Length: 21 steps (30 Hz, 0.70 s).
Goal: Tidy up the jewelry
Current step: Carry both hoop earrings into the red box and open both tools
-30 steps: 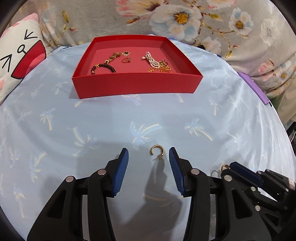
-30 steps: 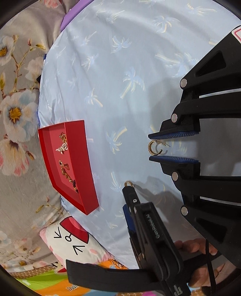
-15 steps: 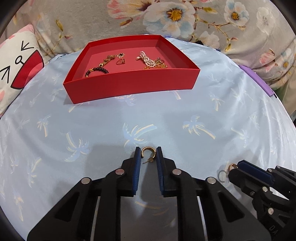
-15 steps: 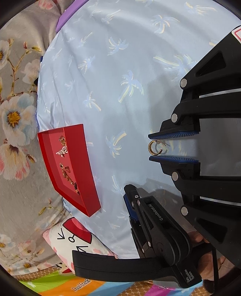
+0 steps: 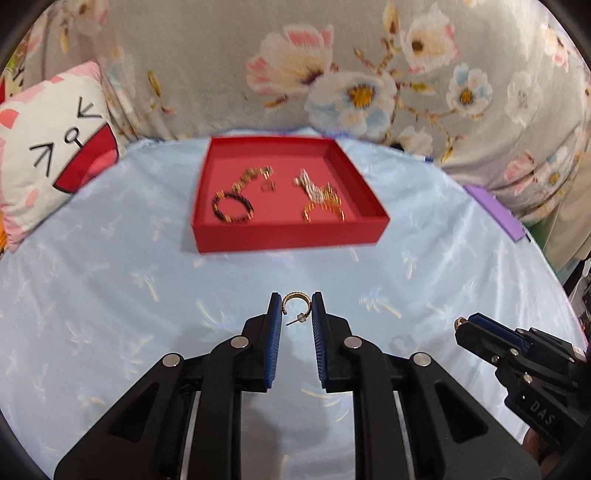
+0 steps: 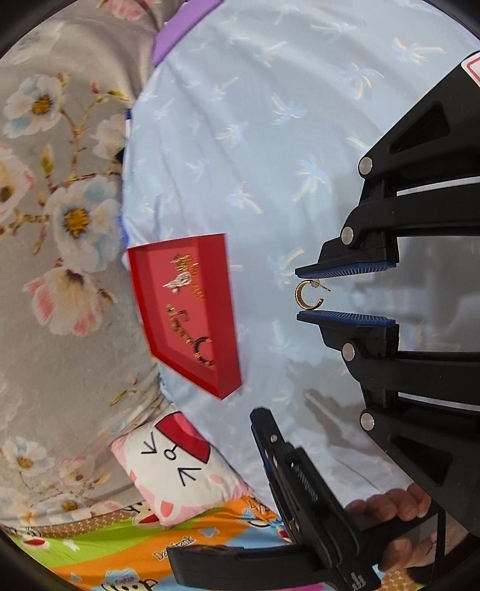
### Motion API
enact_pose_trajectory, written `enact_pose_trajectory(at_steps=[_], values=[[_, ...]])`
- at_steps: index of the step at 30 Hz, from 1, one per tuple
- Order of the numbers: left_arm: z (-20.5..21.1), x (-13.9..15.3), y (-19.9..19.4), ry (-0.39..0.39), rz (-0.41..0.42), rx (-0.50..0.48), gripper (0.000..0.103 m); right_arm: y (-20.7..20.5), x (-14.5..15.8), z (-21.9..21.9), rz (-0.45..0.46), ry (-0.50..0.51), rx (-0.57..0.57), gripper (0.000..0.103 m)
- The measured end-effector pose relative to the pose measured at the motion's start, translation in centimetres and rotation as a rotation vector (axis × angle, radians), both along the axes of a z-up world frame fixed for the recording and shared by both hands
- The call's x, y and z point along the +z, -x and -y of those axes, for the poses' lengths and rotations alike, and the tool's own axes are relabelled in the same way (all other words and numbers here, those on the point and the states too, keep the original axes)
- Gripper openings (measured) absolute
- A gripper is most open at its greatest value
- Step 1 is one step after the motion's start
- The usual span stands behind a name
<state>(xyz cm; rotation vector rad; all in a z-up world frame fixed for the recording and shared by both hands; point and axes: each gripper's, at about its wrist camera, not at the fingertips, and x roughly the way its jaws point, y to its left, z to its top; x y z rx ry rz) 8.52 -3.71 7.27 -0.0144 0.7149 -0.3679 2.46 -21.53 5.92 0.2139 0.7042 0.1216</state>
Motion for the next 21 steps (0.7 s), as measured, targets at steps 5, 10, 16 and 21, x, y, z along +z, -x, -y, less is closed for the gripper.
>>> enact_pose_trajectory(at_steps=[5,10,16,21], values=[[-2.5,3.6,0.2,0.050,0.067,0.018,0.016,-1.1,3.7,-0.6,0.071,0.011,0.024,0.016],[-3.9,6.3,-1.1,0.077,0.120,0.029,0.016,-3.6,6.8,-1.2,0.128,0.012,0.051,0.016],[-4.1,8.1,-5.3,0.052,0.168,0.060,0.016,-9.0,8.7,-2.3,0.150,0.006,0.081,0.016],[-3.0,8.1,-10.6,0.049,0.161,0.058,0.016,-14.9,8.0,-1.9,0.100,-0.056,0.077,0.016]])
